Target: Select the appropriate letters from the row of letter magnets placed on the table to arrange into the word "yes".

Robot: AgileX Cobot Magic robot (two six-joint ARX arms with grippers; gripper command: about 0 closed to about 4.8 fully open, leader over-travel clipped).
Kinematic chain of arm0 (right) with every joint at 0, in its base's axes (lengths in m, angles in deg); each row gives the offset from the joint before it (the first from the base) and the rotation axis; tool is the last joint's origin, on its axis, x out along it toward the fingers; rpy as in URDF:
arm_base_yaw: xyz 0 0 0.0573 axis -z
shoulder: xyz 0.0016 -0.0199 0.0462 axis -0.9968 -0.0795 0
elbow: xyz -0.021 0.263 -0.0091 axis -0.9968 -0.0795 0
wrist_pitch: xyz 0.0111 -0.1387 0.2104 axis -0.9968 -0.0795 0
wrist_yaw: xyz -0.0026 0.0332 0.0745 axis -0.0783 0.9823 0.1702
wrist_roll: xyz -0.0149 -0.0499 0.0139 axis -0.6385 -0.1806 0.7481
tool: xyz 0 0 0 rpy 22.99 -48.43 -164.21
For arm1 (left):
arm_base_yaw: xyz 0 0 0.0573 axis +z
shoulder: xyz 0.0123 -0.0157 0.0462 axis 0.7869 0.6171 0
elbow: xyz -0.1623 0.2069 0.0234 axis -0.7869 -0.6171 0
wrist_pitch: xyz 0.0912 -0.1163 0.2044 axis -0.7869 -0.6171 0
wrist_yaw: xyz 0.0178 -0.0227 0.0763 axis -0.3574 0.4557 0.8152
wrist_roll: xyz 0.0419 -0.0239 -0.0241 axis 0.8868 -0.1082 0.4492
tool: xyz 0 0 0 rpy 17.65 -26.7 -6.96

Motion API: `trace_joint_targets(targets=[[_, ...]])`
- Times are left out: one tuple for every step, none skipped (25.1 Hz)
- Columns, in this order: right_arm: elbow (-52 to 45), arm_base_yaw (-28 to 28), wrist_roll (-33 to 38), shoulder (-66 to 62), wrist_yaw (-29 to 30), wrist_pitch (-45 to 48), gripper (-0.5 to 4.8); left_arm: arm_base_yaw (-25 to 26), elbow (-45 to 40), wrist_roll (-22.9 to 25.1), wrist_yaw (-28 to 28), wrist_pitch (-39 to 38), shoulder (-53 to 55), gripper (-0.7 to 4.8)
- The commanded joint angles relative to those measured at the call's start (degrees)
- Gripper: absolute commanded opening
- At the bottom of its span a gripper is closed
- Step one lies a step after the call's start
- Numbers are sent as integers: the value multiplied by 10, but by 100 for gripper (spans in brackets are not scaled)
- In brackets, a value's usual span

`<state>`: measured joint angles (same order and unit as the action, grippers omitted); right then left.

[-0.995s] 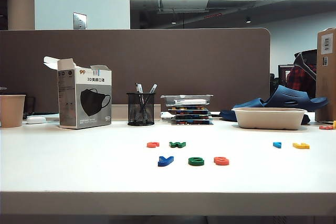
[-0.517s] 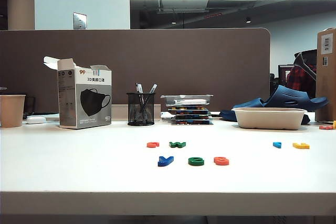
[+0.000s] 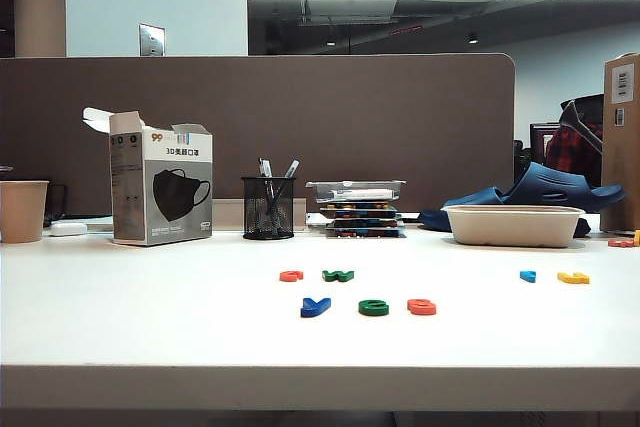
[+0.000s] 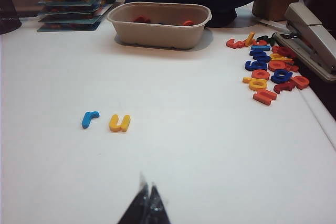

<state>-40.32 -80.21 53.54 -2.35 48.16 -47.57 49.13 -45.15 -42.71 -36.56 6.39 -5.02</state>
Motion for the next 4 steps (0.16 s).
trace_joint_targets(targets=[[-3,-1,-2,5,0,9,-1,0,2,0,-2,4,0,-5],[-3,-1,-2,5,0,9,-1,0,2,0,-2,4,0,-5],[-4,-1,-2,5,0,9,-1,0,2,0,-2,4,0,-5],[-3,-1,-2,5,0,9,-1,0,2,0,-2,4,0,-5]])
